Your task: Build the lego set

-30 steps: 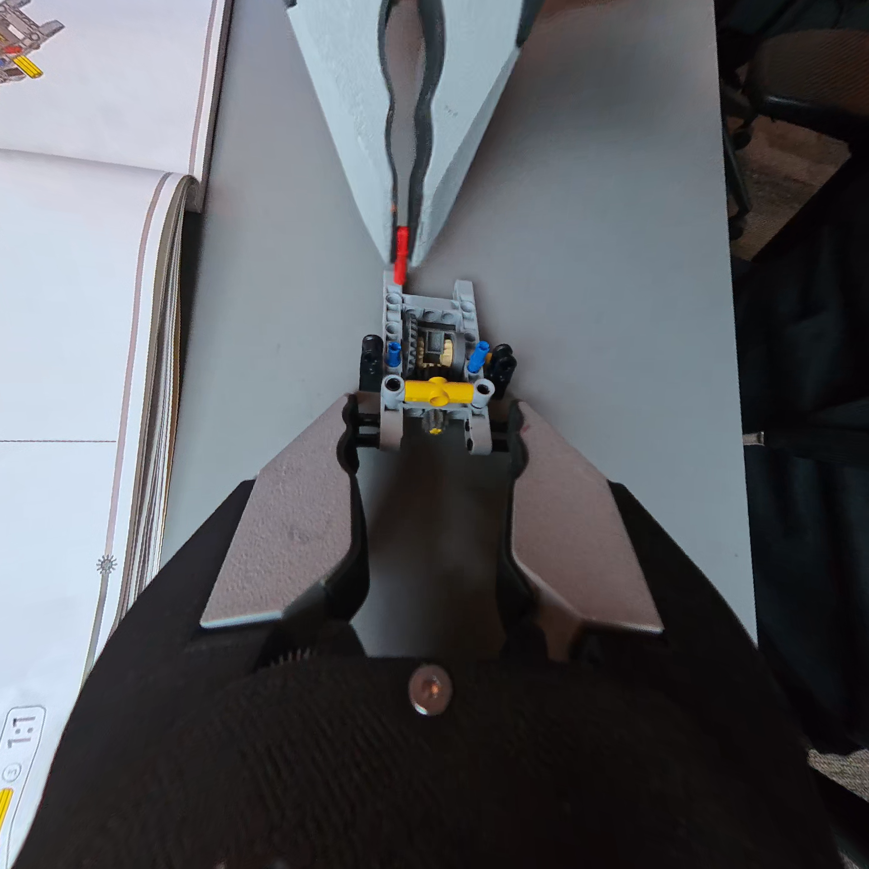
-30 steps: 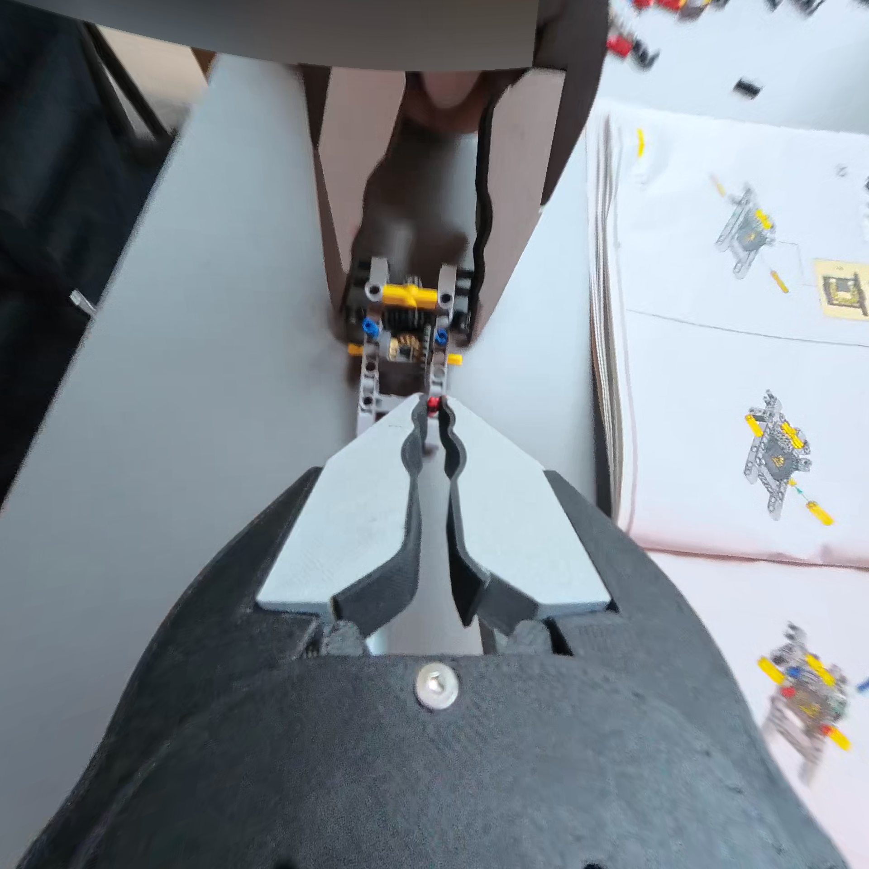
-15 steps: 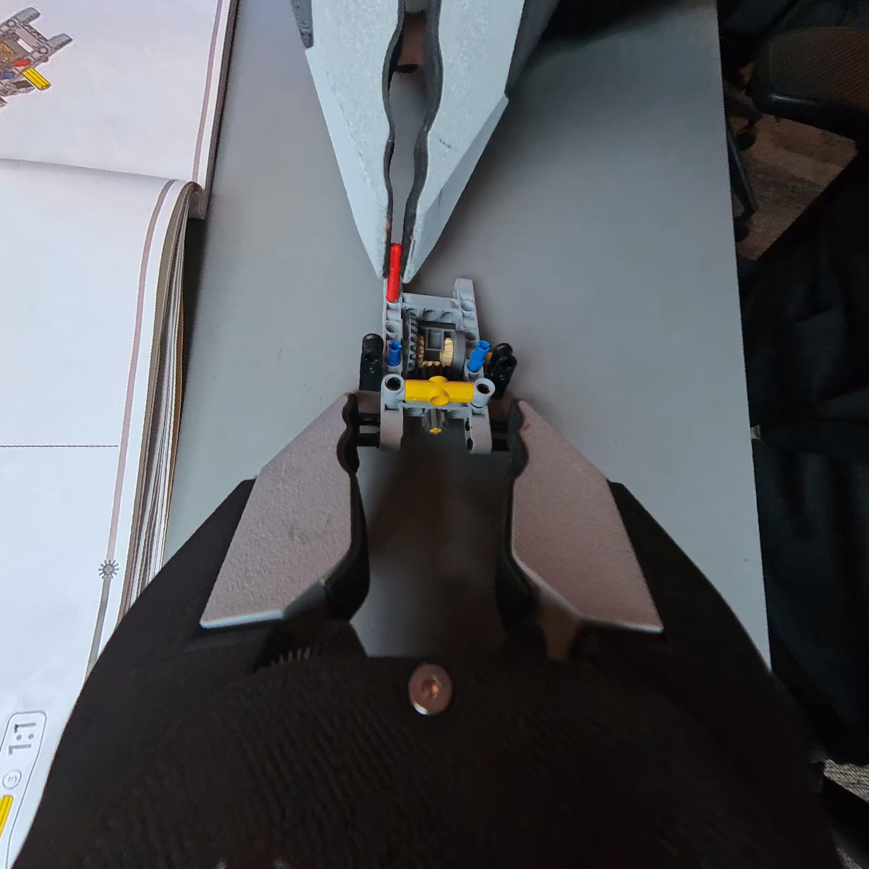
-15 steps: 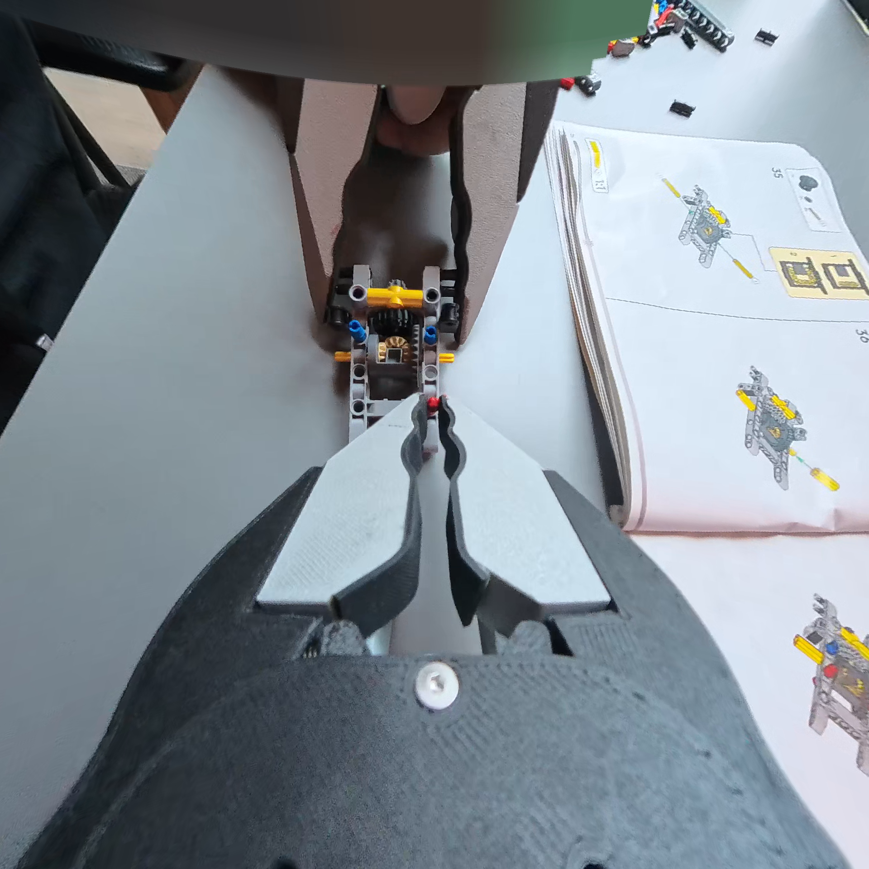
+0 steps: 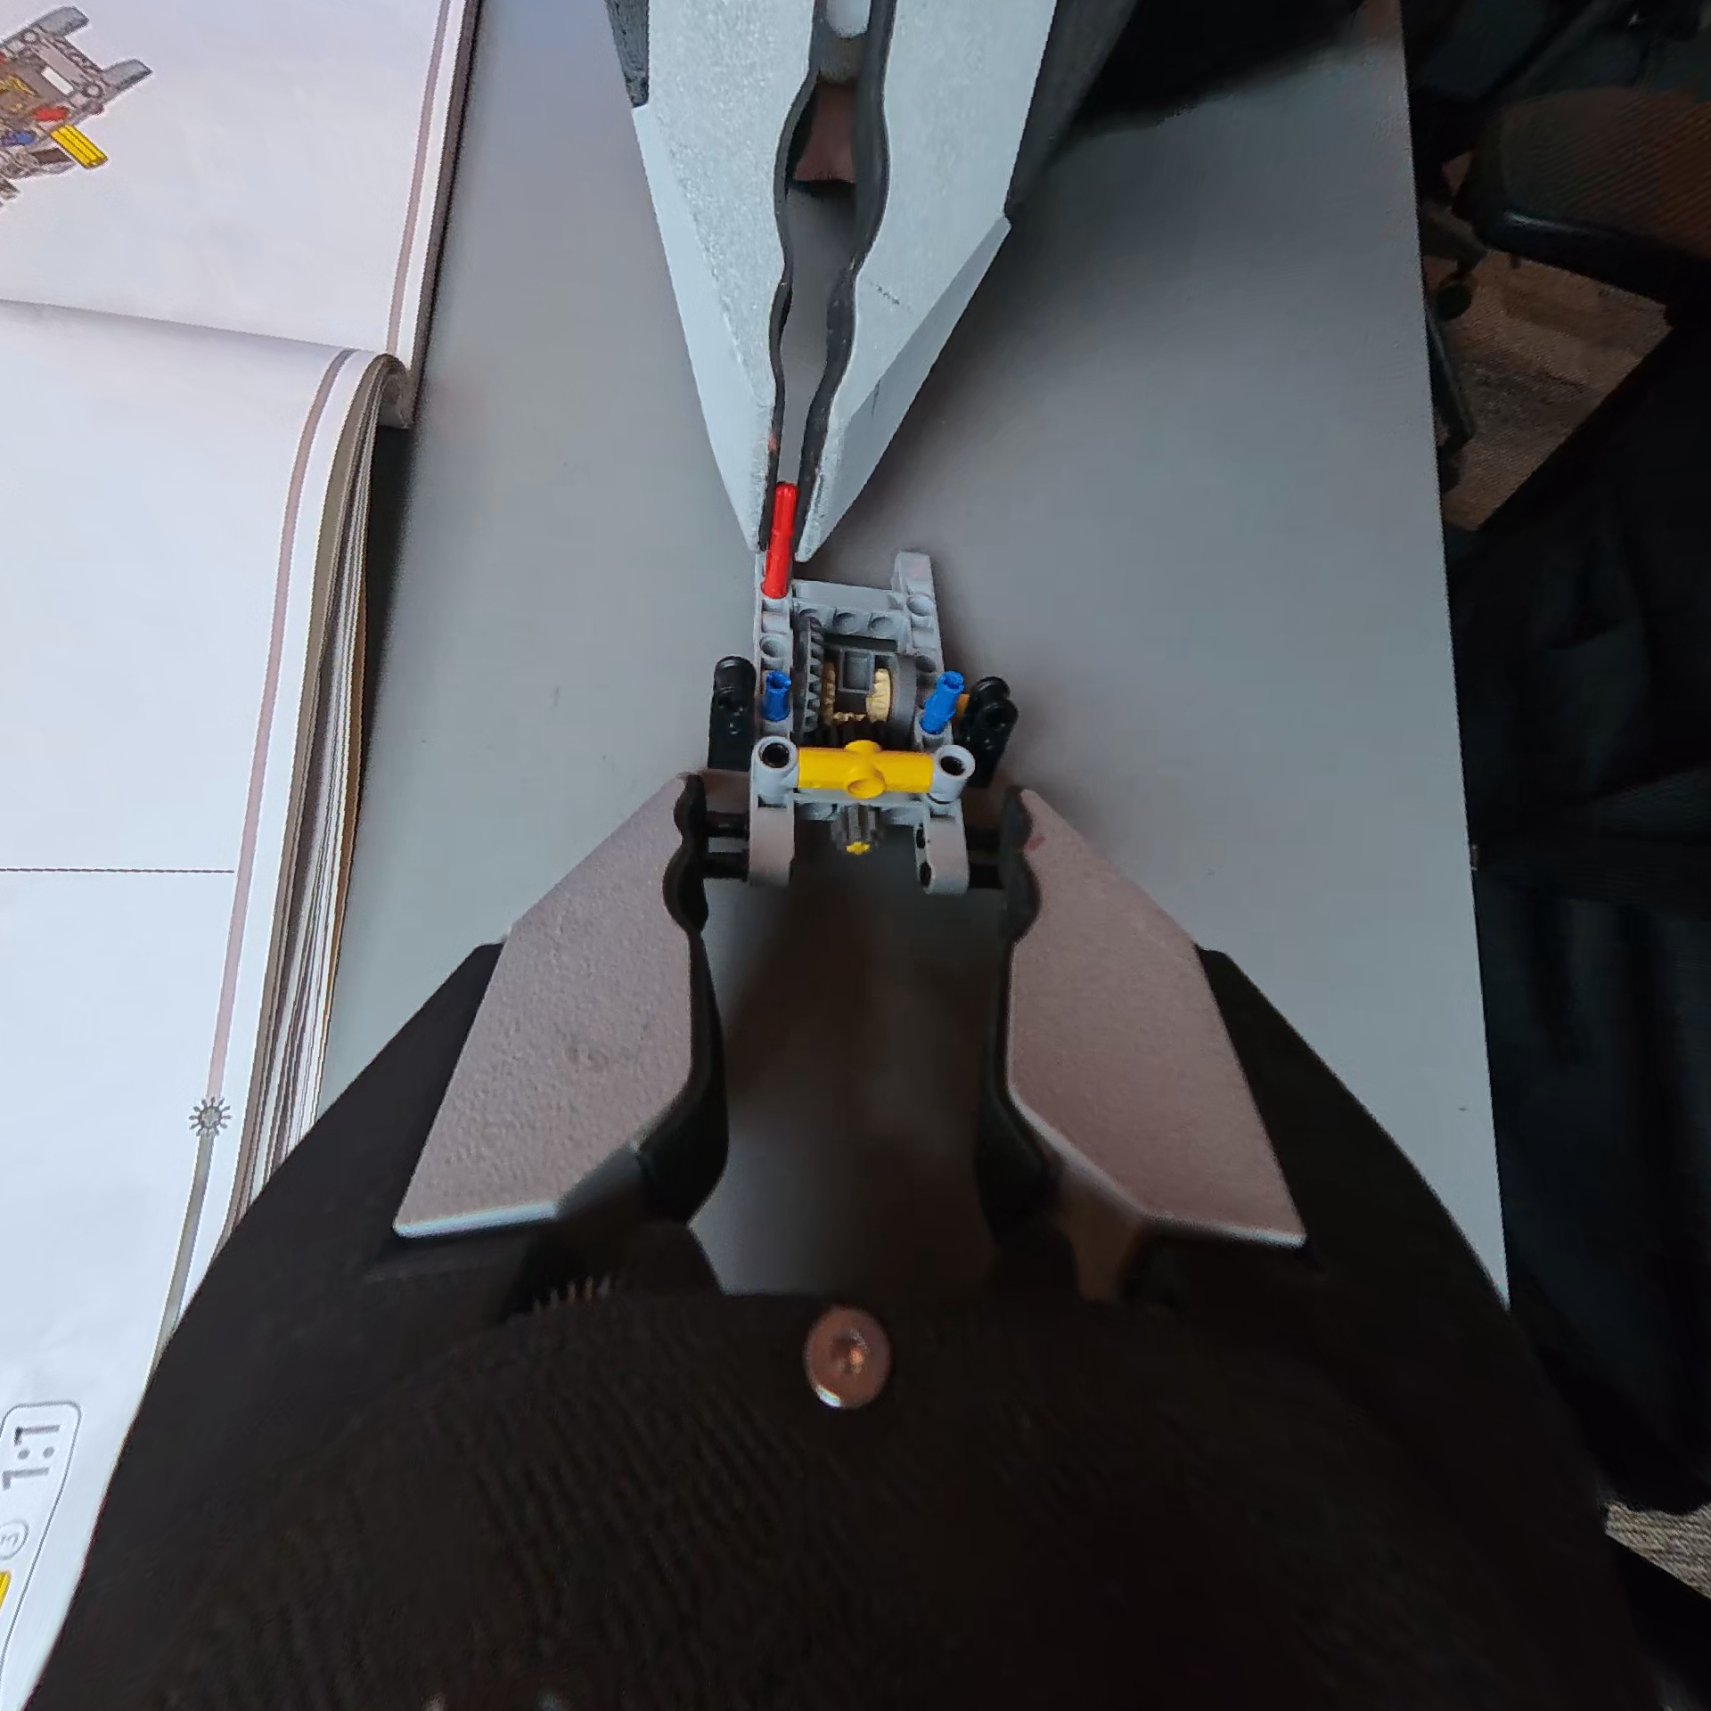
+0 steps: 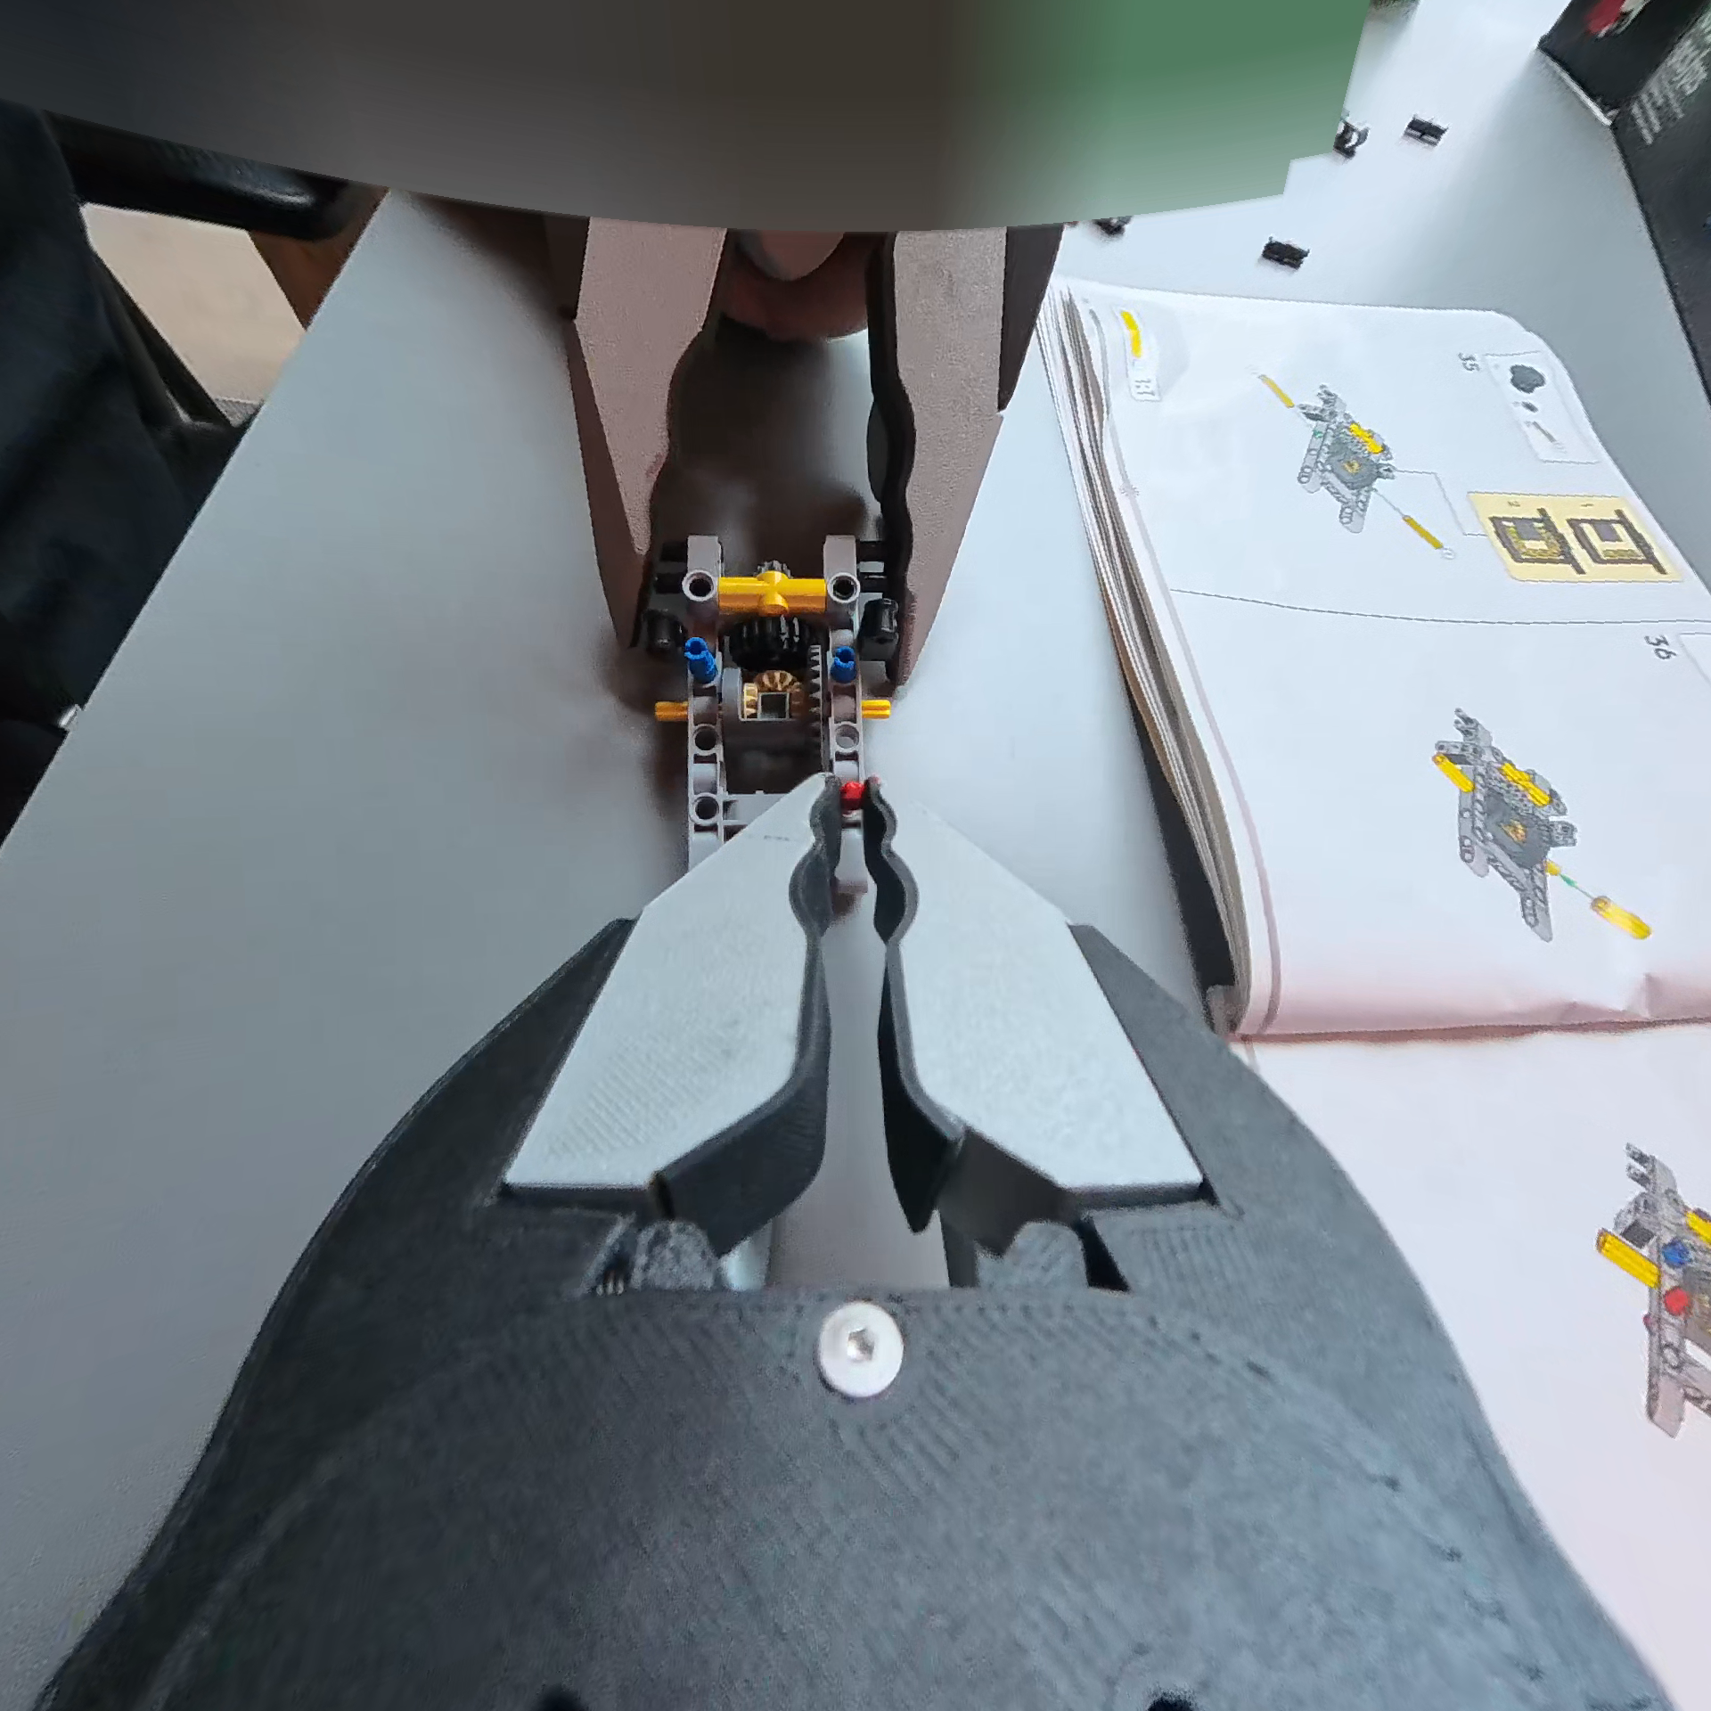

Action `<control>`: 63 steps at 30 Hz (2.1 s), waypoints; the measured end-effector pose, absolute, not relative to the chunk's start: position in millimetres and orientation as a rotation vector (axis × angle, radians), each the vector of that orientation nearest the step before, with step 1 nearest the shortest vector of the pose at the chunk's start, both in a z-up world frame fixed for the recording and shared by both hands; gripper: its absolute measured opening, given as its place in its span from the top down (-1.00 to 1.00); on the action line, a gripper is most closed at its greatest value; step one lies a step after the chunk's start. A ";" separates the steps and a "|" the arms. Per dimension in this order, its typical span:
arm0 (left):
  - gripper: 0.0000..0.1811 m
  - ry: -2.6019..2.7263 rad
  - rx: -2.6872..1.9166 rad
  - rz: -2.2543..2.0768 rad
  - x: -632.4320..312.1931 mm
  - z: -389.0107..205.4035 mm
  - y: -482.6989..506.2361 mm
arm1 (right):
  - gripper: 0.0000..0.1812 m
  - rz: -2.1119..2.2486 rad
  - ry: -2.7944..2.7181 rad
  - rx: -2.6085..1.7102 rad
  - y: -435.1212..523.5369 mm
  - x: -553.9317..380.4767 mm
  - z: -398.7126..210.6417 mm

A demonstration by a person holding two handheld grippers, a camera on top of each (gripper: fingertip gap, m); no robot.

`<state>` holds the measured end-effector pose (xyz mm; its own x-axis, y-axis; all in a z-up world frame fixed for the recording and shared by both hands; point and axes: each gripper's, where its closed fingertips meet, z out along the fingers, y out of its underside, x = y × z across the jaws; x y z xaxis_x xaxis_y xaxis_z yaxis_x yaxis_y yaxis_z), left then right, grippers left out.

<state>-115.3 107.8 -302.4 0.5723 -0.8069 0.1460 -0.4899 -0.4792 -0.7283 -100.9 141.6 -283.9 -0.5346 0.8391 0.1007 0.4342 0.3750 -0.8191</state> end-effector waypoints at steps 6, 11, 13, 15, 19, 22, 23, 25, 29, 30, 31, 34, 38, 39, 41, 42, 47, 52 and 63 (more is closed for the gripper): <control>0.32 1.001 -2.172 -0.682 -115.6 -300.8 107.4 | 0.99 0.968 -2.153 -1.069 143.5 -97.0 -289.3; 0.32 1.001 -2.171 -0.688 -115.5 -300.6 107.7 | 0.98 0.841 -2.251 -1.010 144.7 -95.9 -290.9; 0.32 0.998 -2.173 -0.694 -115.6 -300.4 107.8 | 0.98 0.752 -2.327 -0.957 144.3 -96.3 -290.6; 0.32 1.001 -2.172 -0.695 -115.7 -300.4 107.8 | 0.98 0.668 -2.428 -0.909 144.3 -96.7 -290.4; 0.32 0.995 -2.175 -0.690 -116.5 -300.4 108.8 | 0.97 0.534 -2.613 -0.846 145.2 -98.2 -290.0; 0.32 0.993 -2.175 -0.693 -116.9 -300.4 108.6 | 0.97 0.505 -2.686 -0.832 145.4 -98.2 -290.3; 0.32 0.993 -2.175 -0.694 -117.0 -300.2 108.5 | 0.97 0.493 -2.705 -0.816 145.4 -98.4 -290.3; 0.32 0.991 -2.174 -0.695 -117.0 -300.3 108.7 | 0.98 0.424 -2.736 -0.704 144.5 -99.0 -291.6; 0.32 0.990 -2.176 -0.695 -117.3 -300.3 108.4 | 0.98 0.343 -2.789 -0.641 143.2 -101.0 -294.6; 0.32 0.987 -2.177 -0.698 -117.5 -300.3 108.3 | 0.98 0.372 -2.786 -0.669 143.0 -101.0 -294.6; 0.32 0.991 -2.176 -0.690 -117.4 -300.5 108.3 | 0.98 0.399 -2.780 -0.708 142.8 -101.0 -294.7; 0.32 0.986 -2.182 -0.692 -118.4 -300.1 108.1 | 0.98 0.511 -2.749 -1.019 141.3 -101.9 -294.4; 0.32 0.996 -2.182 -0.664 -118.6 -301.1 108.0 | 0.97 0.672 -2.595 -1.126 141.6 -103.9 -288.8; 0.32 0.998 -2.183 -0.660 -118.4 -301.2 107.9 | 0.89 0.702 -2.553 -1.140 143.6 -104.3 -286.1; 0.32 0.998 -2.183 -0.661 -118.5 -301.2 108.0 | 0.91 0.758 -2.524 -1.166 143.0 -102.0 -281.5; 0.32 0.996 -2.182 -0.664 -118.4 -301.1 108.1 | 0.93 0.762 -2.522 -1.162 142.3 -101.2 -280.6; 0.32 1.002 -2.179 -0.654 -118.3 -301.4 108.2 | 1.00 0.667 -2.554 -1.113 142.8 -100.5 -282.6; 0.32 0.992 -2.180 -0.675 -117.9 -300.5 108.3 | 1.00 0.595 -2.602 -1.055 143.8 -100.1 -284.5; 0.32 0.993 -2.179 -0.681 -119.4 -300.5 107.5 | 1.00 0.560 -2.659 -1.035 144.3 -102.6 -286.2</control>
